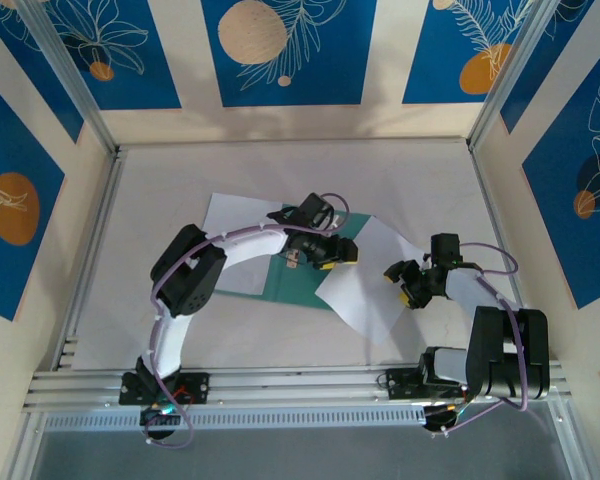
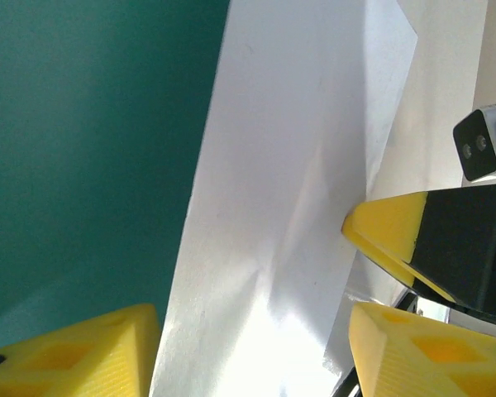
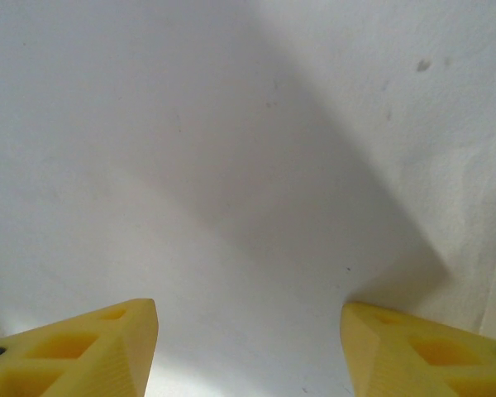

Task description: Put the files into the folder

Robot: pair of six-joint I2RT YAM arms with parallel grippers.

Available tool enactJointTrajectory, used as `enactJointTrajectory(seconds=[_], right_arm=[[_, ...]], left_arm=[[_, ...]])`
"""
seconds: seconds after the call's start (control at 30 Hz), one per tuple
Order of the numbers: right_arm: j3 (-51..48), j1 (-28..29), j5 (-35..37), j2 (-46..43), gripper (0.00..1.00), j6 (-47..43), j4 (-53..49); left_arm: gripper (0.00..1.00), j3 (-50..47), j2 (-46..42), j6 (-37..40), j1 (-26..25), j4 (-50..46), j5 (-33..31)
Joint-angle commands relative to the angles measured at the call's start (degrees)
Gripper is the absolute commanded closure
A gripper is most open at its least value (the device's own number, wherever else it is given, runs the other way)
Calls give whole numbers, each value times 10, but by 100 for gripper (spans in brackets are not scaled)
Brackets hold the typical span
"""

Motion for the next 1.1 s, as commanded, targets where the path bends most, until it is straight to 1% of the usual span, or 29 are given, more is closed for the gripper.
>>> enactJointTrajectory(seconds=[0.0, 0.13, 0.33, 0.43, 0.5, 0.73, 0.8, 0.93, 1.07], right_arm=[[-4, 5, 19, 8, 38, -12, -26], [-3, 9, 23, 5, 38, -13, -27], [-2, 12, 24, 5, 38, -13, -27], [-1, 16, 28, 3, 39, -12, -27], [1, 23, 39, 2, 38, -11, -28], [3, 28, 39, 9, 39, -11, -27], [3, 28, 39, 8, 39, -12, -26], [3, 32, 43, 8, 38, -11, -24], [4, 35, 42, 6, 39, -13, -25]], left_arm=[[40, -11, -28, -3, 9, 11, 22], [46, -10, -24, -1, 9, 9, 33], [48, -5, -16, 5, 9, 1, 38], [48, 8, -5, 21, 5, -32, 14], [48, 16, 7, 26, 2, -44, 11], [51, 25, 33, 26, -3, -43, 4], [55, 29, 41, 24, -6, -39, 5], [59, 58, 61, 32, -19, -60, -4], [69, 64, 56, 43, -20, -79, -25]])
